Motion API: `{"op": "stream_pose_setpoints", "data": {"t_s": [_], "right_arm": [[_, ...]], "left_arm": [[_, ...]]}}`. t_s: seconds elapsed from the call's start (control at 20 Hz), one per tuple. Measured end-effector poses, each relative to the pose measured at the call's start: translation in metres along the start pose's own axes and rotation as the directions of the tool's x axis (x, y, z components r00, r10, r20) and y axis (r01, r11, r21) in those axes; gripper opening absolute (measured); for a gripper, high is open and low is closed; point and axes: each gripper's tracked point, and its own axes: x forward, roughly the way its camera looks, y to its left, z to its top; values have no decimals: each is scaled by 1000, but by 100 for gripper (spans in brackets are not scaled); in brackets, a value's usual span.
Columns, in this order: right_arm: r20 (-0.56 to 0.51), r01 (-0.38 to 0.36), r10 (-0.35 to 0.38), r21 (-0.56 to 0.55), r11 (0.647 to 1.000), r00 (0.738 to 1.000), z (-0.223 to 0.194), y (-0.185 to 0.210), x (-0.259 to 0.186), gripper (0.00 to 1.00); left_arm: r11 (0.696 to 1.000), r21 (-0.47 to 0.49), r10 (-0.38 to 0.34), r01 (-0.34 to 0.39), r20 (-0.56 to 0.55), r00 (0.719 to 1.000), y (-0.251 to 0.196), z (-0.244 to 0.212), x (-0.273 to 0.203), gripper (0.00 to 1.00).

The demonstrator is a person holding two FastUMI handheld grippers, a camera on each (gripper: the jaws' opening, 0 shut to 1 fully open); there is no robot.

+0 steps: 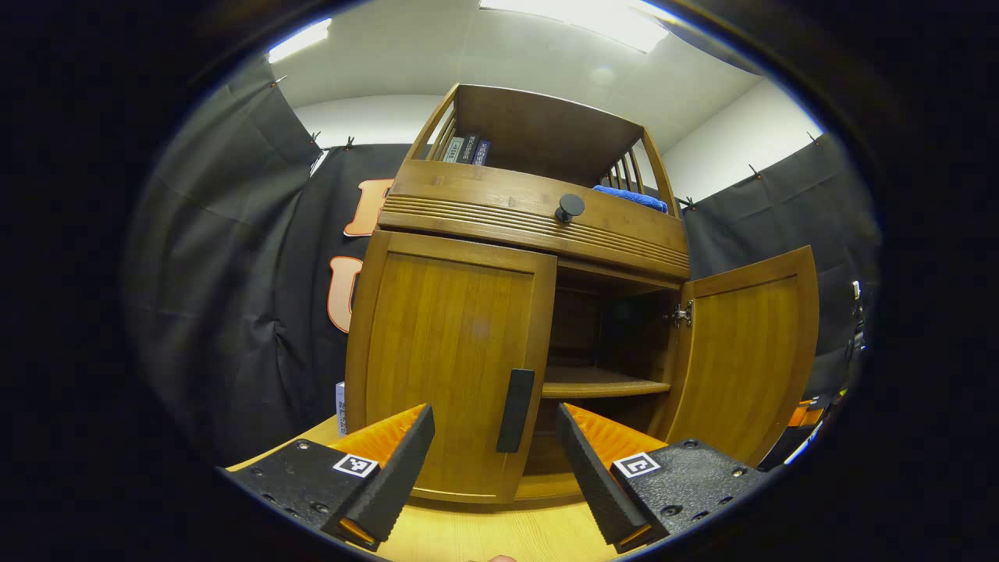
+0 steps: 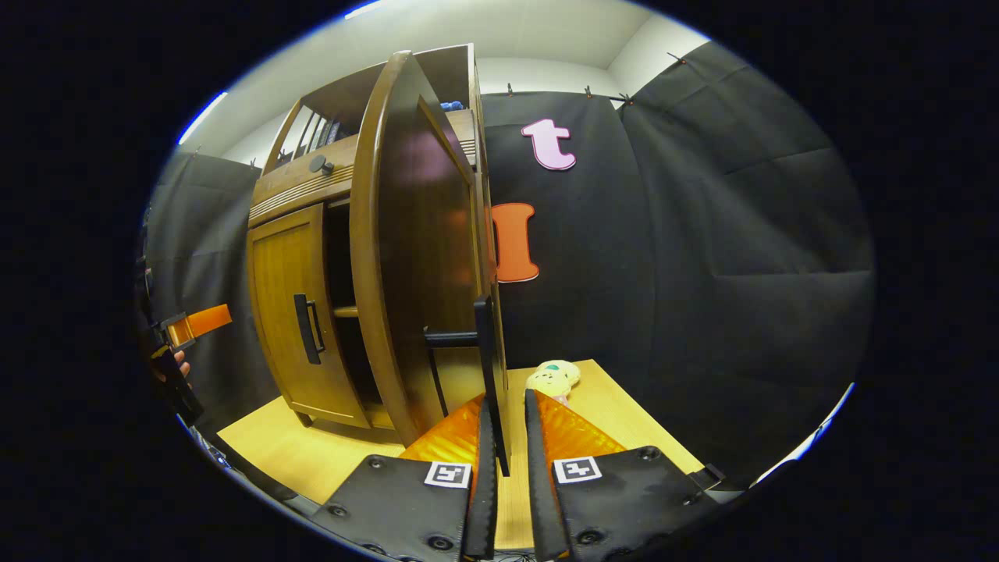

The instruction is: Open the right door of the double-door shoe cabinet with the right hand, and open the left door with the left hand.

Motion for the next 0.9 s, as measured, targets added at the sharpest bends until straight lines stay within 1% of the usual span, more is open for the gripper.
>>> {"op": "stream_pose_setpoints", "data": {"t_s": [0.05,0.2,0.25,0.3,0.35,0.4,0.5,0.55,0.6,0.65,0.7,0.75,0.8,0.9], "right_arm": [[-4,-18,18,5,1000,1000,0,-5,1,26],[-11,-53,53,10,999,999,1,-16,3,26],[-10,-60,60,8,998,998,2,-18,3,13],[-11,-71,71,10,997,997,2,-16,3,25],[-18,-81,81,15,997,997,0,-14,2,25],[-27,-74,75,17,997,997,-3,-16,-2,25],[-38,-34,35,17,999,999,-8,-25,-12,25],[-37,-6,7,20,1000,999,-12,-32,-19,25],[-39,21,-20,26,999,999,-16,-36,-26,25],[-40,55,-53,30,998,998,-18,-41,-36,25],[-35,89,-88,30,996,996,-17,-48,-46,25],[-27,121,-121,26,992,992,-16,-51,-57,25],[-19,153,-152,19,988,988,-14,-53,-68,25],[2,199,-199,-4,980,980,-8,-46,-90,25]], "left_arm": [[1000,2,6,-6,0,1000,3,0,-1,95],[1000,3,24,-24,-2,1000,11,-2,0,95],[1000,0,27,-27,-2,1000,12,-3,0,95],[1000,-2,27,-27,-3,1000,13,-4,2,95],[1000,-2,24,-24,-6,1000,13,-5,5,95],[1000,-2,20,-20,-13,1000,11,-6,10,95],[1000,-13,9,-9,-20,1000,9,-12,20,95],[1000,-20,-1,1,-22,1000,6,-15,27,92],[1000,-25,-13,13,-25,1000,2,-18,35,95],[999,-27,-25,25,-31,999,-1,-21,42,95],[999,-28,-37,36,-36,999,-4,-25,50,92],[998,-28,-48,47,-41,998,-7,-28,56,95],[998,-27,-58,57,-43,997,-11,-30,61,92],[997,-19,-70,69,-50,996,-16,-35,75,92]]}}
